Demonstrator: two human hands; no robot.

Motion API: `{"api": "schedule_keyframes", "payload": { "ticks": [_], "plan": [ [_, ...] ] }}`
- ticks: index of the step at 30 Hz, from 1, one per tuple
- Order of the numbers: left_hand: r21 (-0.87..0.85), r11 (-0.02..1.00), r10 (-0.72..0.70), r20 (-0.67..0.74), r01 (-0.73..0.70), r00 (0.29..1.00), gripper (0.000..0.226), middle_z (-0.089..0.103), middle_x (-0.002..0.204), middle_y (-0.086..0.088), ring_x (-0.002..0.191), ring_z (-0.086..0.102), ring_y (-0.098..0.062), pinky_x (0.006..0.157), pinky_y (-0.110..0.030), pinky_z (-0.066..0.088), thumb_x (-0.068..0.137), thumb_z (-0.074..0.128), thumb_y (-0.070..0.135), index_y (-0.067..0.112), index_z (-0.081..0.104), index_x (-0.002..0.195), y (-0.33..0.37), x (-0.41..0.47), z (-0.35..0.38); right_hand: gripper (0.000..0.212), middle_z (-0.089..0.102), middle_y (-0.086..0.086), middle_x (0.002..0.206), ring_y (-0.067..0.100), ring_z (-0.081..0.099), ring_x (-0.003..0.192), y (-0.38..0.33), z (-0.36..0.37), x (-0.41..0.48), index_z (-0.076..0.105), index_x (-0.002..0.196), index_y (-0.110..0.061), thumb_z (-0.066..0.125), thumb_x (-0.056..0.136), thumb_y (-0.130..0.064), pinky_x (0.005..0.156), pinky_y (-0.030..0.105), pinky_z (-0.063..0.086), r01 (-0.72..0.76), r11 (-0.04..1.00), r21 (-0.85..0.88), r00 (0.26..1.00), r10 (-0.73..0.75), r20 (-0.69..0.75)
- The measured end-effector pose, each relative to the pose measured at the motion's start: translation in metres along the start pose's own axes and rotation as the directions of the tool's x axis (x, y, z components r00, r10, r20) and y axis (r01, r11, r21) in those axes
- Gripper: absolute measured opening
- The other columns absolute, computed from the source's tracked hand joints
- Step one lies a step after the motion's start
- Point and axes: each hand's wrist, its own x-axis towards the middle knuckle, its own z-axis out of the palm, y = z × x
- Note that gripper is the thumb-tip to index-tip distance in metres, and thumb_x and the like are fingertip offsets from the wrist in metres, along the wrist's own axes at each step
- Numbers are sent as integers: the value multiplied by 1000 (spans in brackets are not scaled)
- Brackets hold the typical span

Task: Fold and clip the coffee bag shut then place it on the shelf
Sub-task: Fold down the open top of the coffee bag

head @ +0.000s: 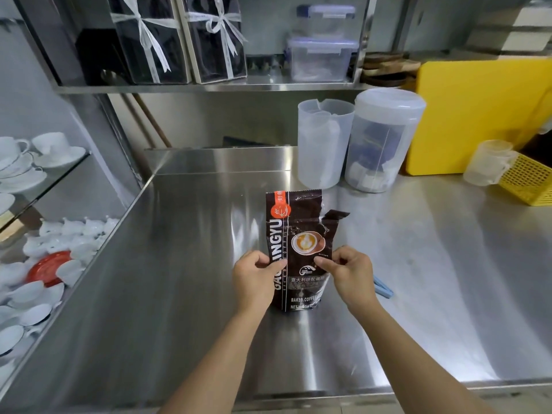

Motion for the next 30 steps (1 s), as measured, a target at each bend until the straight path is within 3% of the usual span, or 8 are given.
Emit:
{"api": "schedule_keyframes", "payload": {
  "ticks": [4,7,12,15,19,24,27,30],
  "plan": [
    [-161,985,-55,54,63,997,15,52,57,-5,48,47,-2,48,-8,36,71,72,4,-4,62,63,5,-4,-7,40,34,0,52,4,33,41,0,-2,-1,40,48,-8,72,71,-6,54,24,28,-18,999,41,1000,17,26],
    [-163,986,-12,113,30,994,4,55,66,-4,57,49,-5,52,-3,37,73,71,3,1,68,71,5,1,-16,28,42,2,54,2,39,43,-1,-2,-2,51,53,-1,72,71,-5,56,24,32,-50,994,98,999,48,17],
    [-114,993,52,64,-45,997,20,50,68,1,60,42,-11,57,-8,37,67,75,0,17,67,60,10,11,-15,14,55,9,61,7,53,51,-2,4,0,61,59,-1,72,68,0,55,15,45,-114,953,280,991,129,-38],
    [-3,985,172,35,-172,984,10,51,64,5,70,43,-9,69,-9,36,66,74,0,7,70,61,15,17,-11,20,52,6,60,11,50,53,-4,5,10,59,54,-5,72,67,2,53,16,44,-99,952,288,993,114,-34],
    [67,951,306,-90,-300,948,5,52,65,11,74,44,4,70,-7,34,65,76,6,6,71,64,28,23,-6,24,51,7,59,3,44,46,-10,3,28,58,51,-11,74,68,-4,50,21,34,-58,946,320,998,67,-15],
    [97,987,138,-70,-131,988,10,52,67,4,79,50,-19,73,-23,39,70,74,6,8,67,63,20,39,-5,28,51,8,59,13,45,55,-2,12,38,56,48,-13,74,67,-5,55,22,37,12,985,175,998,-23,57],
    [170,970,193,-103,-174,976,8,50,66,7,75,46,-13,73,-16,36,69,74,7,7,68,64,14,36,-2,31,52,8,59,6,46,53,0,10,42,56,48,-18,74,67,-3,54,13,36,88,988,124,994,-95,52],
    [153,979,147,-68,-136,987,10,52,67,5,74,48,-17,75,-25,39,71,74,10,8,67,64,12,40,-3,31,50,4,57,3,43,49,2,12,52,55,48,-17,74,67,-4,52,13,35,58,990,132,988,-76,135]
  ]
}}
